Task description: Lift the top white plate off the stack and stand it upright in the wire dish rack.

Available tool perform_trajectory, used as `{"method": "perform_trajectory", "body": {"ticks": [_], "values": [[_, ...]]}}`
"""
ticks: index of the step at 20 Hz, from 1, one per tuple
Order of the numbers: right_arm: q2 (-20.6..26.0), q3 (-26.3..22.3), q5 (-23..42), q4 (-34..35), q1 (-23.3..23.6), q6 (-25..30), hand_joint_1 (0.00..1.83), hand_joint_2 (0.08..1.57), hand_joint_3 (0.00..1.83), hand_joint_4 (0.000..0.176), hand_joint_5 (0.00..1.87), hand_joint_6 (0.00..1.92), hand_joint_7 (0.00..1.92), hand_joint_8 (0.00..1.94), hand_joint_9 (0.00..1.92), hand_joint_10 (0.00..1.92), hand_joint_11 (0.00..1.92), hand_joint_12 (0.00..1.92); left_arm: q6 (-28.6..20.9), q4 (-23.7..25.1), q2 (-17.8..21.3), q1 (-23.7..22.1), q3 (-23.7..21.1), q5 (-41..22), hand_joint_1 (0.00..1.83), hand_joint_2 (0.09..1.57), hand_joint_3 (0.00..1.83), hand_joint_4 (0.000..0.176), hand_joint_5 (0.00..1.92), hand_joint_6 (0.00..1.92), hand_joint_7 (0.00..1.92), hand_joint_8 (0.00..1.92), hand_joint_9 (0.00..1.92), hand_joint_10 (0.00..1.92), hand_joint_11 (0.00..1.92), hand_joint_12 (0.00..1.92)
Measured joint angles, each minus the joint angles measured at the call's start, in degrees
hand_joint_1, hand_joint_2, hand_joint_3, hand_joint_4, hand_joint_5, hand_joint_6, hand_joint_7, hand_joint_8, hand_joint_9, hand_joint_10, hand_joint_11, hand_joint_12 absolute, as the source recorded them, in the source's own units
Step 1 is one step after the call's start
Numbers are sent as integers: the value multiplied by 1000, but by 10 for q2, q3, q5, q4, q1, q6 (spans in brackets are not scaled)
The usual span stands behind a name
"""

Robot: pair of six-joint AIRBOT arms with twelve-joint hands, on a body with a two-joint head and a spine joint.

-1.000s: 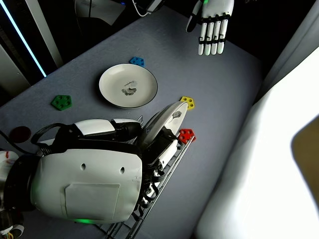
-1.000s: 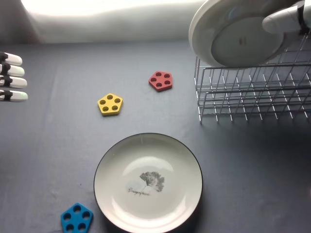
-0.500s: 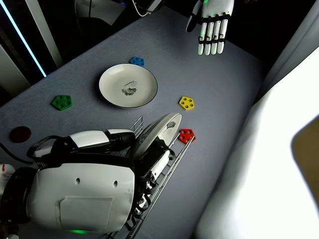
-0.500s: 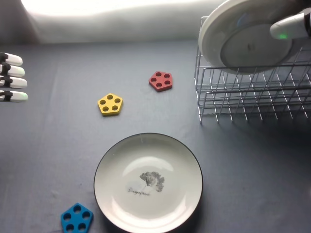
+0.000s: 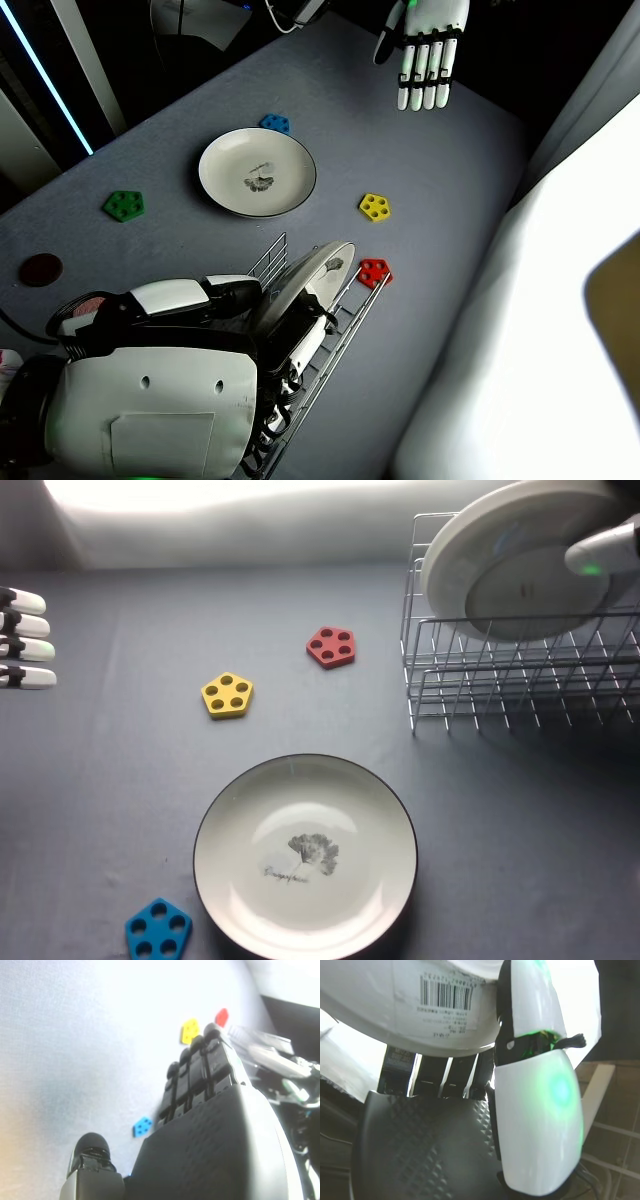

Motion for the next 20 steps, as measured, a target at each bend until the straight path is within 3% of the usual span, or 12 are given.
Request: {"method": "perform_trajectory", "body": {"ticks": [2, 4, 6, 10, 12, 13, 14, 15, 16, 18, 19, 20], "values": [[0, 0, 0, -1, -5, 0, 1504, 1012, 0, 0, 1055, 766, 1289, 167, 1311, 414, 1007, 1305, 0, 0, -3, 0, 5, -3, 5, 1032, 1, 0, 54, 2, 88, 1, 79, 1, 92, 3], [0, 2, 2, -2, -5, 0, 1502, 1023, 0, 0, 1037, 811, 1206, 330, 1280, 469, 979, 1341, 0, 0, -5, 0, 12, -6, 11, 1033, 1, 0, 56, 2, 86, 1, 76, 0, 84, 0], [-1, 2, 6, 0, -13, 0, 1502, 1024, 0, 0, 1035, 828, 1195, 349, 1276, 471, 975, 1344, 0, 0, -7, 0, 19, -7, 3, 1030, 0, 0, 62, 4, 92, 3, 82, 2, 100, 7], [-6, 3, 7, -3, -19, 0, 1504, 1009, 1, 0, 1079, 791, 1283, 160, 1303, 396, 1011, 1289, 0, 1, -10, 0, 20, -9, 20, 1028, 0, 0, 54, 5, 85, 5, 74, 2, 93, 4], [-6, 3, 13, -3, -25, 0, 1503, 1014, 1, 0, 1072, 772, 1251, 226, 1276, 461, 1010, 1299, 0, 0, -10, 0, 20, -9, 26, 1026, 0, 0, 50, 2, 81, 2, 71, 0, 97, 6], [-7, 5, 15, -3, -26, 0, 1502, 1011, 0, 0, 1035, 860, 1247, 242, 1275, 447, 1077, 1233, 0, 0, -10, 0, 20, -10, 5, 1028, 0, 0, 41, 0, 74, 0, 61, 0, 86, 1], [-9, 6, 15, -3, -30, 0, 1308, 1045, 0, 0, 1053, 916, 1232, 426, 1154, 193, 1088, 694, 0, 0, -10, 0, 20, -10, 0, 1027, 0, 0, 39, 0, 68, 0, 52, 0, 69, 0], [-9, 6, 15, -4, -30, -1, 1198, 1101, 0, 0, 986, 966, 1040, 167, 1129, 71, 1118, 469, 0, 0, -10, 0, 20, -11, 16, 1025, 0, 0, 47, 3, 82, 5, 64, 5, 78, 5], [-9, 7, 15, -5, -30, -1, 1170, 1118, 1, 0, 959, 997, 992, 46, 1099, 19, 1124, 344, 0, 0, -10, 0, 20, -11, 19, 1024, 0, 0, 47, 3, 83, 5, 69, 7, 89, 10], [-10, 9, 16, -5, -33, 1, 1158, 1123, 3, 0, 948, 1013, 963, 2, 1043, 1, 1128, 195, 0, 0, -10, 0, 20, -12, 13, 1023, 0, 0, 47, 2, 80, 2, 65, 3, 85, 9], [-10, 9, 16, -5, -34, 1, 1220, 1062, 0, 0, 845, 386, 937, 16, 1017, 13, 1125, 162, 0, 0, -10, 0, 20, -11, 5, 1022, 0, 0, 53, 4, 78, 2, 61, 1, 84, 8], [-10, 9, 17, -5, -34, 1, 1222, 1037, 0, 0, 890, 128, 950, 9, 1033, 10, 1144, 147, 0, 0, -10, 0, 20, -11, 0, 1023, 0, 0, 48, 1, 68, 0, 53, 0, 76, 4]]}}
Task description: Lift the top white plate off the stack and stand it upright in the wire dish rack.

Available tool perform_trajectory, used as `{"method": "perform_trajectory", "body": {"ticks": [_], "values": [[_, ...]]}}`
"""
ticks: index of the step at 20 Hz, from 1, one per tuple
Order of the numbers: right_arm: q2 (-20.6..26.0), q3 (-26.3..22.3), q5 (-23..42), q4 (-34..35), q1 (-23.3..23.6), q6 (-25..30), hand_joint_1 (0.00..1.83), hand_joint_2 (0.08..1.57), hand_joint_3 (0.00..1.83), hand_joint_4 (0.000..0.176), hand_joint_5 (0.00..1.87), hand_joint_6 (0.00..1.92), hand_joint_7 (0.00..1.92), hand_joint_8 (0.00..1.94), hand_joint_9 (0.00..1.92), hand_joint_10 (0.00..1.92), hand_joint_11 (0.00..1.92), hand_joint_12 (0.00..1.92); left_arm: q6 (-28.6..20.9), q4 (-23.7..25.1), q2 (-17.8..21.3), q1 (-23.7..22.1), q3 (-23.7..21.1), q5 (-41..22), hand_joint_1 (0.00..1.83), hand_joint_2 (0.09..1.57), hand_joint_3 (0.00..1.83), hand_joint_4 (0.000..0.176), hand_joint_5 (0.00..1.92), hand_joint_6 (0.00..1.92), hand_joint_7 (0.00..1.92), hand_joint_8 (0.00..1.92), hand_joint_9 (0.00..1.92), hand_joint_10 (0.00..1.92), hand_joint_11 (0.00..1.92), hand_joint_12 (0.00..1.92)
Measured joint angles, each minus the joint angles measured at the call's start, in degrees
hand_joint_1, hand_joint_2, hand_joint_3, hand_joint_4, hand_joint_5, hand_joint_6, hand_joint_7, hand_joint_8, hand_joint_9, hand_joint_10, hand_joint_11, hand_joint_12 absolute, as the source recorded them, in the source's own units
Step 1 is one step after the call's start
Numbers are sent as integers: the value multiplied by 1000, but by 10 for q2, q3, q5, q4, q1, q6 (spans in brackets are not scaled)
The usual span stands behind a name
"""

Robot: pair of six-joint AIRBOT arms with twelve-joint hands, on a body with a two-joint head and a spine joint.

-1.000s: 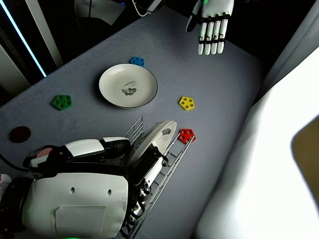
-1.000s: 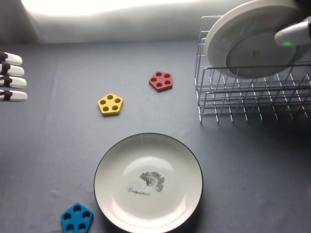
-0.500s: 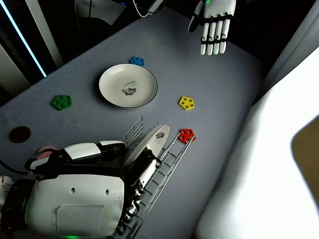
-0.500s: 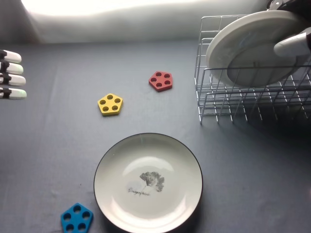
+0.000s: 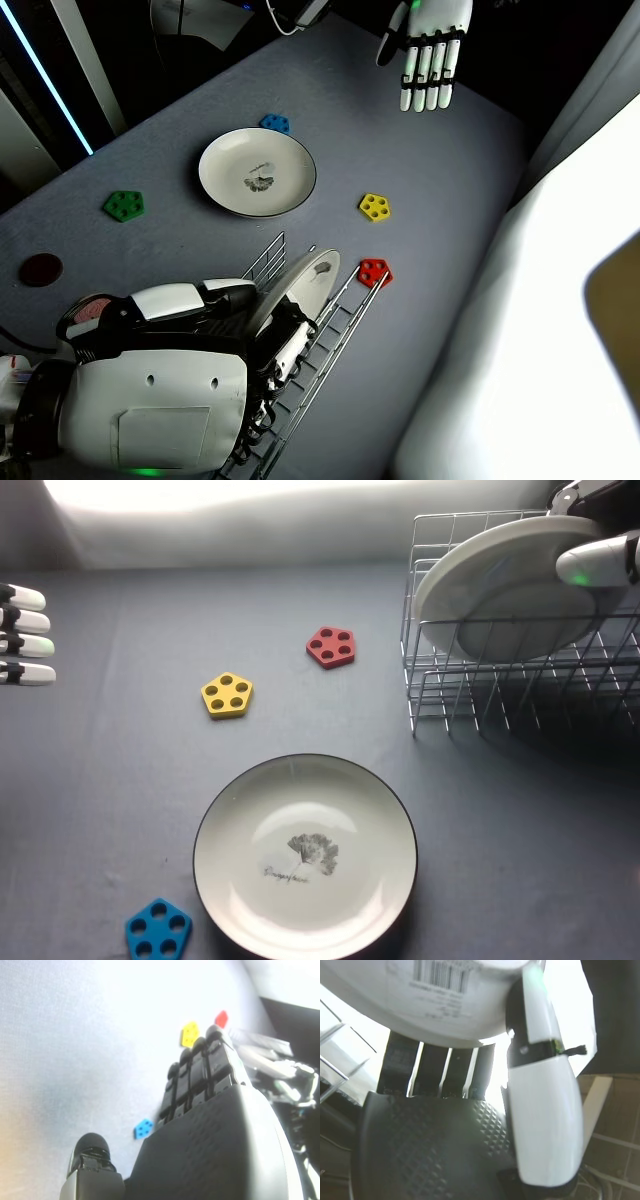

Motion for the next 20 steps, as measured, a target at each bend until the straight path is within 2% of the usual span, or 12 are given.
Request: {"method": "perform_trajectory", "body": {"ticks": [2, 9, 13, 15, 16, 18, 20], "values": [[0, 1, 6, 6, 0, 4, 1205, 1034, 3, 0, 911, 15, 941, 0, 1017, 0, 1126, 116, 0, 0, 0, 0, 0, 0, 0, 1022, 0, 0, 56, 4, 80, 6, 73, 8, 93, 12], [0, 4, 18, 13, 0, 6, 1137, 1010, 0, 0, 859, 0, 926, 1, 981, 0, 1079, 87, -10, -11, 0, 0, 0, -2, 15, 1026, 1, 0, 53, 0, 87, 2, 70, 1, 87, 8], [0, 4, 23, 12, 1, 6, 1054, 1004, 0, 0, 726, 0, 824, 0, 885, 0, 1016, 58, -53, -40, 0, 4, 0, -17, 0, 1020, 0, 0, 60, 4, 85, 1, 74, 3, 104, 15], [0, 4, 26, 13, 3, 6, 991, 1000, 0, 0, 657, 0, 764, 0, 829, 0, 956, 32, -82, -39, 0, 4, 0, -39, 9, 1019, 0, 0, 53, 0, 90, 3, 77, 4, 105, 15], [0, 4, 27, 12, 5, 6, 976, 994, 0, 10, 651, 0, 742, 0, 810, 0, 935, 22, -103, -41, 0, 4, 0, -52, 6, 1017, 0, 0, 61, 4, 91, 3, 75, 2, 101, 13], [0, 4, 30, 12, 7, 7, 897, 996, 0, 42, 592, 0, 661, 0, 737, 0, 867, 1, -144, -58, 0, 10, -1, -82, 3, 1015, 0, 0, 57, 1, 82, 0, 64, 0, 95, 11], [0, 4, 33, 13, 9, 7, 897, 978, 0, 50, 554, 0, 605, 0, 677, 0, 814, 0, -172, -79, -3, 13, -3, -95, 0, 1025, 2, 0, 27, 2, 50, 3, 36, 2, 62, 3]]}}
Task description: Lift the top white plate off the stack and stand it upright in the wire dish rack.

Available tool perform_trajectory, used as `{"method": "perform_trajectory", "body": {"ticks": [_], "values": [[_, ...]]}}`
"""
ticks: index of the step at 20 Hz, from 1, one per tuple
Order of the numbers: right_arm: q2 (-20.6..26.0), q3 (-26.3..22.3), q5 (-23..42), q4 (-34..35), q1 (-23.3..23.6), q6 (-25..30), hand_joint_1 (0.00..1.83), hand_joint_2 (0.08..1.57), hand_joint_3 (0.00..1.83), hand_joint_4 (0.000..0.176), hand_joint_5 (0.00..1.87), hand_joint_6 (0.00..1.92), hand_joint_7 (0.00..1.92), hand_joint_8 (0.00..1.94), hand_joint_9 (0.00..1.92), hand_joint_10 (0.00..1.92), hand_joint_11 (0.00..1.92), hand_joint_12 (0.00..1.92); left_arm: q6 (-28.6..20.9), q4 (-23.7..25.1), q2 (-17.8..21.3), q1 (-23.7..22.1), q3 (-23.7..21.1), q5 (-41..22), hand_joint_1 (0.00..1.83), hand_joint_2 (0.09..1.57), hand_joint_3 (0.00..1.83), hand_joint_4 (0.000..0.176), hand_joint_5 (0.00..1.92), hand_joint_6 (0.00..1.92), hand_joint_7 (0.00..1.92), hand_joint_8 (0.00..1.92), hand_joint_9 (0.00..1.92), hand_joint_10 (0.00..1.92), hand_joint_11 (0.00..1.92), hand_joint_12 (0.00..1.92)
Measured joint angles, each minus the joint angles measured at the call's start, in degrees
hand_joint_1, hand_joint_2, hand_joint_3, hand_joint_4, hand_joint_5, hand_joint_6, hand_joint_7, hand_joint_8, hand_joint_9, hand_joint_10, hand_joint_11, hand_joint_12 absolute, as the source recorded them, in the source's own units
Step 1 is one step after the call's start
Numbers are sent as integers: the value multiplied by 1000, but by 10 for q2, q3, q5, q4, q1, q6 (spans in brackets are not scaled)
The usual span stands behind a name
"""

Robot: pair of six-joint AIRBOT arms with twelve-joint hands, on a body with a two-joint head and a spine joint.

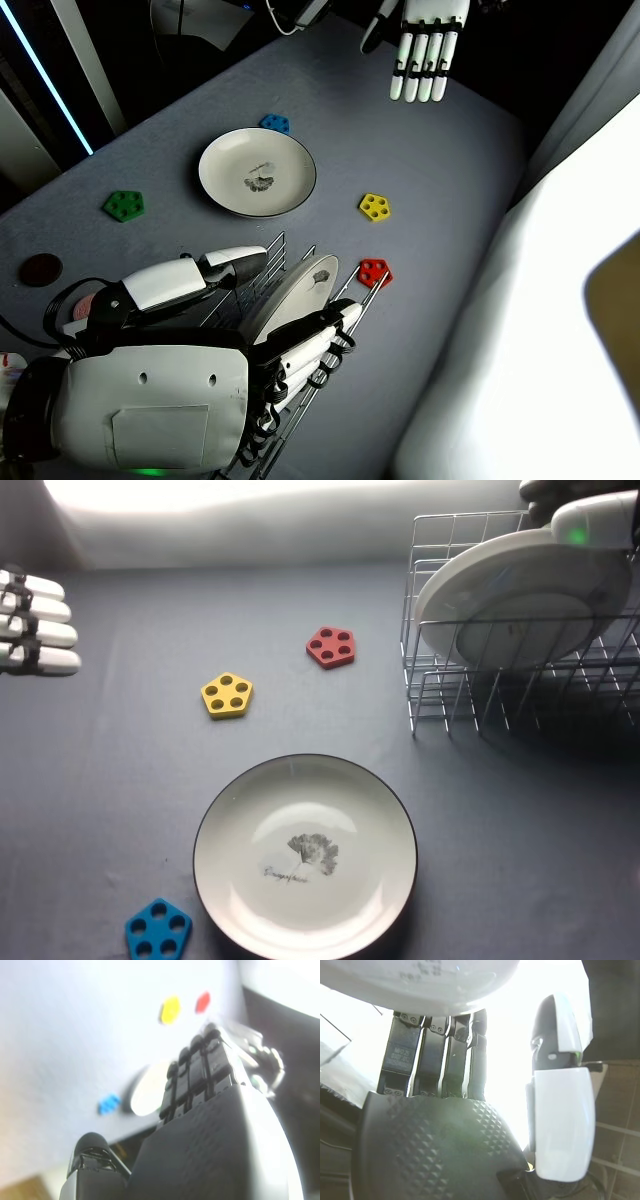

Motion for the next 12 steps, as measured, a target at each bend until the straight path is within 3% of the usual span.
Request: {"method": "perform_trajectory", "body": {"ticks": [3, 7, 9, 10, 12], "values": [[0, 0, 4, -2, 4, 0, 871, 974, 0, 77, 523, 0, 543, 0, 596, 0, 716, 0, -14, -32, -5, 12, -10, -14, 1, 1024, 1, 0, 23, 1, 52, 3, 44, 4, 67, 6], [0, 0, 17, -5, 19, 0, 813, 959, 0, 85, 437, 0, 497, 0, 509, 0, 550, 0, -52, -46, -16, 21, -11, -25, 0, 1024, 1, 0, 31, 3, 62, 4, 50, 3, 68, 6], [0, 0, 25, -12, 29, 0, 818, 936, 0, 101, 422, 2, 495, 3, 476, 0, 483, 0, -59, -46, -19, 26, -11, -29, 17, 1026, 1, 0, 49, 7, 81, 9, 66, 7, 79, 10], [0, 0, 33, -14, 30, 0, 827, 929, 0, 98, 409, 0, 479, 0, 452, 0, 456, 0, -62, -43, -19, 28, -11, -30, 17, 1023, 0, 0, 48, 6, 75, 5, 63, 5, 85, 13], [1, 0, 56, -59, 40, 0, 815, 932, 0, 105, 357, 0, 404, 0, 390, 0, 386, 0, -85, -37, -21, 28, -9, -37, 5, 1024, 0, 0, 50, 5, 73, 3, 56, 1, 79, 10]]}}
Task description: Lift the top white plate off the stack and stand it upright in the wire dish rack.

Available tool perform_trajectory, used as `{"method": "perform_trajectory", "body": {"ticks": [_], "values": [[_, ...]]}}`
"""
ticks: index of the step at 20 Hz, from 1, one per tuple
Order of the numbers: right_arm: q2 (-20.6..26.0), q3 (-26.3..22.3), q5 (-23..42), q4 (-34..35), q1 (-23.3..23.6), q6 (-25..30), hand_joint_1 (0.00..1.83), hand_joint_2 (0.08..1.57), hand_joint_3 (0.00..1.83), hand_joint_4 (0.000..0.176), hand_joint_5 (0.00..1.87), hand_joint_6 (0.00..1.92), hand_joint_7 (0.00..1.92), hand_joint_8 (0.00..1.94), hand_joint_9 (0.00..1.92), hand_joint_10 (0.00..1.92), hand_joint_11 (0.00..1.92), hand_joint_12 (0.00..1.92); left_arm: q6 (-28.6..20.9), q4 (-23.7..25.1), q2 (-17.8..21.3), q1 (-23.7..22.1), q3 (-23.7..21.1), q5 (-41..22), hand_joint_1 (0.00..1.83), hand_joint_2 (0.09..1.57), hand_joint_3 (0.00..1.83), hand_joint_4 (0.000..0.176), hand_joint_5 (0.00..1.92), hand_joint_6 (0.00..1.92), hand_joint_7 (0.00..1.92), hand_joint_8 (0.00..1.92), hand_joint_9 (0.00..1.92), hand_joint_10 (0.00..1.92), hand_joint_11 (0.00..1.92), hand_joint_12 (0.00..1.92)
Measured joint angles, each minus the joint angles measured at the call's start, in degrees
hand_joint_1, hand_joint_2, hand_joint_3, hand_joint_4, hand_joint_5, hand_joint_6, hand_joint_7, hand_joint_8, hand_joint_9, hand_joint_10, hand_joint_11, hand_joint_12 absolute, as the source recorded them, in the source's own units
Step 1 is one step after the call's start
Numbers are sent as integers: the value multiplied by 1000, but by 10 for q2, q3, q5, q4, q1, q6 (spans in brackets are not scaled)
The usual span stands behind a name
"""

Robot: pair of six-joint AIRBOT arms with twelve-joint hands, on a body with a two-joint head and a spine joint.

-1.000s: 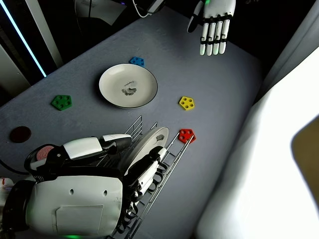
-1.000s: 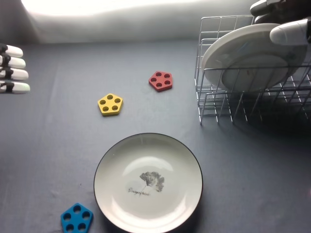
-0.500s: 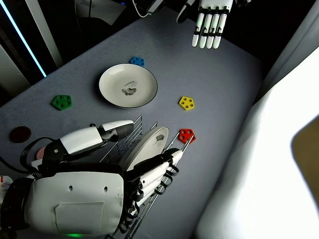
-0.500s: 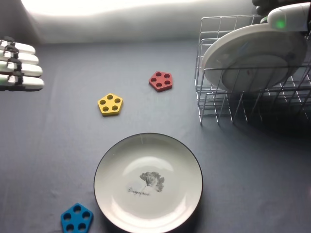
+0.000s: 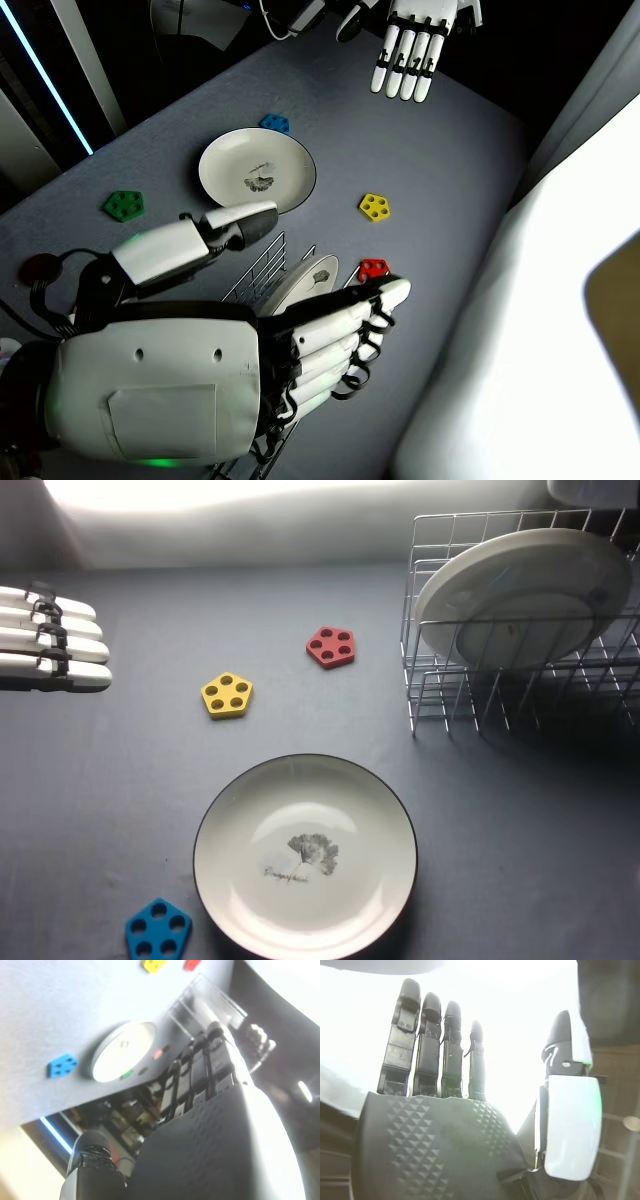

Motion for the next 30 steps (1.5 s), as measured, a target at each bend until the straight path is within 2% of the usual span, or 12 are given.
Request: {"method": "perform_trajectory", "body": {"ticks": [1, 3, 6, 7, 9, 13, 15, 18, 20, 23, 28, 30], "values": [[1, -2, 21, -35, 7, -8, 804, 928, 0, 106, 329, 0, 380, 0, 367, 0, 361, 0, -8, -3, -2, 0, -2, -6, 0, 1021, 0, 0, 45, 2, 75, 3, 63, 4, 91, 15], [3, -20, 70, -64, 9, -92, 779, 925, 0, 81, 313, 0, 361, 0, 331, 0, 323, 0, -24, -3, -3, 0, -5, -21, 0, 1022, 0, 0, 45, 3, 73, 2, 58, 2, 77, 9], [3, -21, 104, -116, 6, -190, 790, 904, 0, 36, 251, 0, 275, 0, 273, 0, 298, 0, -35, 9, -4, 0, -5, -25, 15, 1024, 1, 0, 49, 3, 75, 3, 63, 4, 81, 11], [4, -26, 108, -128, 5, -219, 808, 887, 0, 16, 252, 1, 274, 1, 283, 5, 322, 10, -35, 13, -4, 0, -5, -25, 6, 1026, 1, 0, 40, 0, 69, 0, 60, 3, 78, 9], [7, -45, 125, -158, -8, -279, 761, 885, 0, 0, 205, 2, 222, 0, 243, 0, 304, 3, -19, 18, -4, 0, -5, -29, 0, 1022, 0, 0, 53, 6, 80, 5, 75, 8, 98, 18], [18, -70, 165, -166, -9, -344, 637, 893, 1, 0, 189, 1, 218, 2, 243, 3, 296, 4, -14, 14, -4, 0, -7, -41, 0, 1021, 0, 0, 50, 2, 75, 2, 63, 2, 77, 9], [42, -81, 175, -178, -9, -346, 642, 897, 2, 0, 204, 7, 237, 8, 253, 6, 294, 4, -18, 31, -4, 0, -12, -38, 0, 1022, 0, 0, 53, 3, 85, 5, 78, 7, 100, 19], [83, -103, 197, -213, -36, -347, 646, 879, 0, 0, 193, 1, 233, 4, 253, 4, 296, 4, -18, 30, -4, 0, -14, -34, 39, 1018, 0, 0, 54, 3, 73, 1, 66, 2, 85, 12], [90, -104, 197, -216, -56, -347, 676, 846, 0, 0, 191, 2, 243, 6, 248, 1, 301, 6, 8, 26, 0, 0, -23, -32, 3, 1023, 1, 0, 40, 0, 73, 1, 65, 1, 90, 14], [101, -105, 210, -253, -85, -350, 637, 847, 0, 0, 177, 0, 236, 0, 227, 0, 303, 6, 6, 24, 0, 0, -23, -36, 3, 1019, 0, 0, 51, 2, 78, 1, 61, 0, 81, 9], [105, -131, 225, -288, -90, -355, 679, 851, 0, 0, 195, 8, 252, 9, 248, 9, 323, 14, 15, 18, 0, 0, -24, -36, 0, 1023, 1, 0, 45, 0, 80, 1, 69, 2, 73, 5], [104, -143, 229, -319, -90, -357, 635, 863, 3, 0, 170, 2, 238, 5, 243, 5, 312, 9, 17, 11, 0, 0, -24, -33, 4, 1027, 2, 0, 56, 7, 90, 8, 84, 9, 89, 13]]}}
